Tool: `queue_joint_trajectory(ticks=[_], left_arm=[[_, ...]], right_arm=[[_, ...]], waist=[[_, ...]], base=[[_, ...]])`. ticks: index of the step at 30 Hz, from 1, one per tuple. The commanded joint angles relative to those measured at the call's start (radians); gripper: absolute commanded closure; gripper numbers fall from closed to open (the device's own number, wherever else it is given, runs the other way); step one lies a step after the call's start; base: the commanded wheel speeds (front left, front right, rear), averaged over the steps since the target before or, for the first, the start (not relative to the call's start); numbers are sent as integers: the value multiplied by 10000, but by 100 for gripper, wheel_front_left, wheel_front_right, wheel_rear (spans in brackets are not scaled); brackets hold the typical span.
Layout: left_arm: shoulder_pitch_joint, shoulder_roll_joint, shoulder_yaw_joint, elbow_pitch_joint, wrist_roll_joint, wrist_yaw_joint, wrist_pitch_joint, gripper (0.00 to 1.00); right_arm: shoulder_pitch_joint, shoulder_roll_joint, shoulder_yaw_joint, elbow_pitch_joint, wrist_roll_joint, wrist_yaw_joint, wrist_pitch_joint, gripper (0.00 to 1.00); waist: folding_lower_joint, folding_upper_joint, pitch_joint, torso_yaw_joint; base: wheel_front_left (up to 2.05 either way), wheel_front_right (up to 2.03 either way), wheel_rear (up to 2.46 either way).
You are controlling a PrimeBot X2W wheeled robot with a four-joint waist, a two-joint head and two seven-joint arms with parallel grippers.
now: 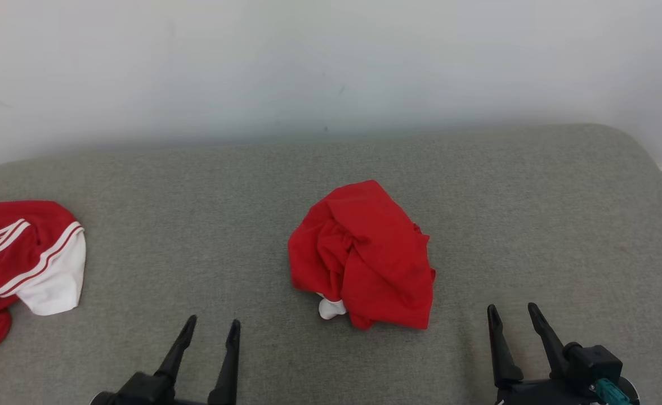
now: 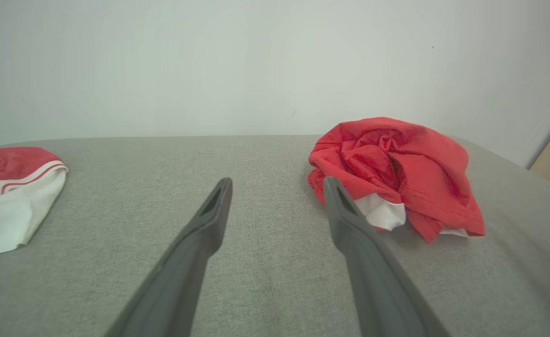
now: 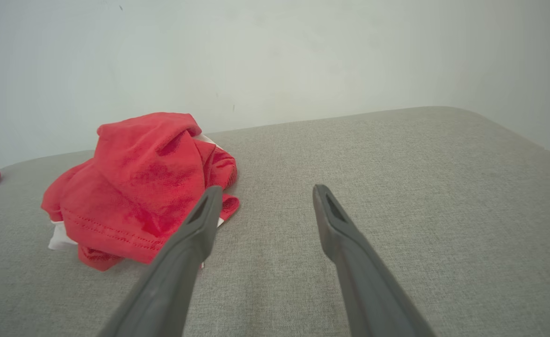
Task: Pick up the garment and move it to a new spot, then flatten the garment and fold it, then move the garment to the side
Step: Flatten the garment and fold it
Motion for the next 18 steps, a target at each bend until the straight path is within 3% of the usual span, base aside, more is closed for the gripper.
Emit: queue_joint_trajectory(ticks=[1,7,18], left_arm=[[-579,135,-419,228,-167,21,114,0],[-2167,281,-1353,782,-996,22,1215,0],[-5990,136,-1886,2098,-1288,328,5152,0]], right_arm=[[-159,-8,19,13,49,34,-41,0],[-260,-5,65,62,39,34,-72,0],[-375,-3,126,194,175,34,-147,0]], waist=[[-1,0,156,-475],[-1,0,352,-1314],[-1,0,719,-3065]], base=[[0,0,0],[0,0,0],[0,0,0]])
